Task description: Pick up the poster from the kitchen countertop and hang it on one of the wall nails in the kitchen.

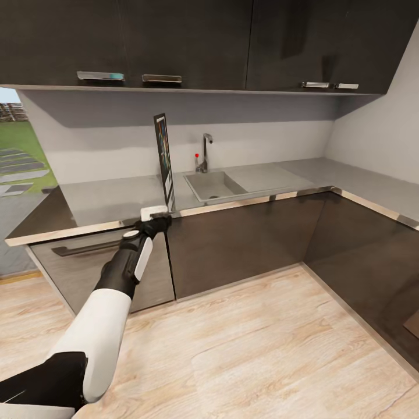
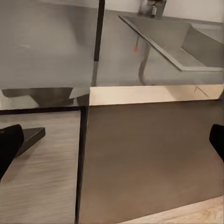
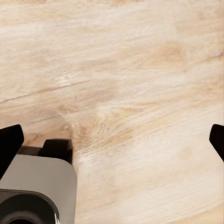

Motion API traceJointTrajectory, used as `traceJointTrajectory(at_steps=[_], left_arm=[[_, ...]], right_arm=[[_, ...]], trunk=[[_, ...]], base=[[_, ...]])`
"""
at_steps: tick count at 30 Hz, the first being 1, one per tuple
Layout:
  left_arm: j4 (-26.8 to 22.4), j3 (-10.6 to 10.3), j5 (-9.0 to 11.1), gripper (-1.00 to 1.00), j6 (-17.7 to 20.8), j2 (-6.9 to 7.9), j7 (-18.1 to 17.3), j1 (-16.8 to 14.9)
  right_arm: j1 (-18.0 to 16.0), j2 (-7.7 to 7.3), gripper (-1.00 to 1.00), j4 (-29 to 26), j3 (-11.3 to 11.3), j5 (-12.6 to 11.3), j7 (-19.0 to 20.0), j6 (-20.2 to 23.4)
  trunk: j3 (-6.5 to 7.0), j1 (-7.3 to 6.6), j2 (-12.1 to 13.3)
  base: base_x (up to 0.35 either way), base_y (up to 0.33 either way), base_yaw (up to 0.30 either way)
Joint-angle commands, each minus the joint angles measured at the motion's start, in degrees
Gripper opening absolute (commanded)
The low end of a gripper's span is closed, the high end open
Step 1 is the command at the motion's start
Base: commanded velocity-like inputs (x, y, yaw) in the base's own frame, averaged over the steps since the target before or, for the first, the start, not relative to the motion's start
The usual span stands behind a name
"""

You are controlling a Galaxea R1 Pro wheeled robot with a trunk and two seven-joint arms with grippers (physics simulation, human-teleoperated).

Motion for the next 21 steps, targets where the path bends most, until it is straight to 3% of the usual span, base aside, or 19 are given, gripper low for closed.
traceJointTrajectory(at_steps=[1,12,16,17,21], left_arm=[[-0.17,0.11,0.02,1.00,0.14,-0.06,0.07,-0.07],[-0.38,-0.20,-0.73,1.00,-2.62,-0.08,0.29,-0.14],[-0.21,-1.04,-2.73,1.00,-3.02,-0.08,0.36,-0.14],[-0.20,-1.33,-4.02,1.00,-3.11,-0.08,0.39,-0.14],[0.12,-1.54,-5.29,1.00,-3.27,-0.01,0.42,-0.14]], right_arm=[[-0.03,-0.01,1.00,0.02,-0.01,0.48,-0.07,-0.14],[-0.03,0.06,1.00,0.25,0.27,0.57,-0.07,-0.14],[-0.03,0.07,1.00,0.27,0.28,0.58,-0.07,-0.14],[-0.03,0.07,1.00,0.31,0.32,0.58,-0.07,-0.14],[-0.03,0.07,1.00,0.36,0.36,0.58,-0.07,-0.14]], trunk=[[-0.05,0.00,-0.03],[-0.05,0.00,-0.03],[-0.05,0.00,-0.03],[-0.05,0.00,-0.03],[-0.05,0.00,-0.03]], base=[[0.122,0.000,0.000],[0.306,0.000,0.000],[0.336,0.000,0.000],[0.337,0.000,0.000],[0.336,0.000,0.000]])
